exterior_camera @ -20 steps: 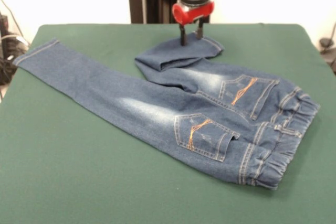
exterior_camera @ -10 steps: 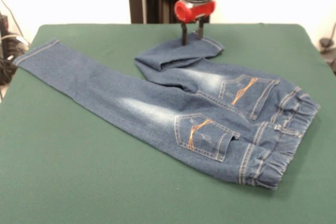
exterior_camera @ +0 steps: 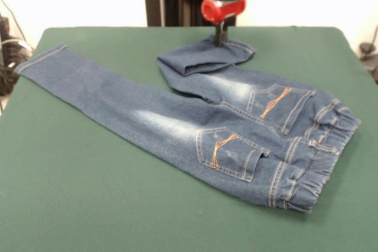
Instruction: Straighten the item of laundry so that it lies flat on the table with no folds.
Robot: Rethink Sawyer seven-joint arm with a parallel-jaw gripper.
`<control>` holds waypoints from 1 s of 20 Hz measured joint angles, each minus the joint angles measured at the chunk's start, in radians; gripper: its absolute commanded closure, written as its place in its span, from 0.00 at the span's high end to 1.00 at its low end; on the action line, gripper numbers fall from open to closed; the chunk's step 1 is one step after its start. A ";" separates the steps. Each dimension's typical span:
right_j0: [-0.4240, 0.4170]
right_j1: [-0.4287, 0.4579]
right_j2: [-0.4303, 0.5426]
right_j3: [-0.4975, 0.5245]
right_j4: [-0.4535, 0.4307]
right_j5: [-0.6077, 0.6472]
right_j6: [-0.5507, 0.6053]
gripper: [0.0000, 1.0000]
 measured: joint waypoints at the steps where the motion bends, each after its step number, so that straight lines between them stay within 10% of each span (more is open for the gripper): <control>1: 0.000 0.000 0.000 0.000 0.000 0.000 0.000 0.00; 13: -0.017 0.000 0.008 0.001 -0.019 -0.007 0.000 0.00; 20: -0.205 0.024 0.092 0.011 -0.181 -0.063 0.000 0.00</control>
